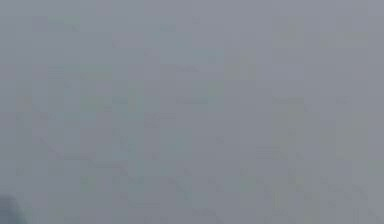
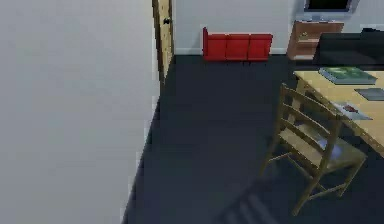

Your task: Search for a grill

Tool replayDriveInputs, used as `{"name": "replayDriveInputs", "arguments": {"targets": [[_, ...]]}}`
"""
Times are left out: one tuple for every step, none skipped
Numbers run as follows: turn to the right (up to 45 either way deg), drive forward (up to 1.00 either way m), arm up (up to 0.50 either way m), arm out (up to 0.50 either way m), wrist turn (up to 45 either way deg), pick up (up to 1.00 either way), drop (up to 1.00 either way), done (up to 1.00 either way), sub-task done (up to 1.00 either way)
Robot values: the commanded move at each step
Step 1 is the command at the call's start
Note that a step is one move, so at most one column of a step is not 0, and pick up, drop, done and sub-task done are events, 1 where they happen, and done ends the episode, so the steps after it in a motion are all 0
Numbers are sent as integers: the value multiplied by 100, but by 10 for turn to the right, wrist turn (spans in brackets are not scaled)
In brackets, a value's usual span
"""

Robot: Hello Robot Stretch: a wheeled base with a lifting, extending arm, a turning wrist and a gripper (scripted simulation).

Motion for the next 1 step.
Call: {"name": "replayDriveInputs", "arguments": {"targets": [[450, 0, 0, 0, 0, 0, 0, 0, 0]]}}
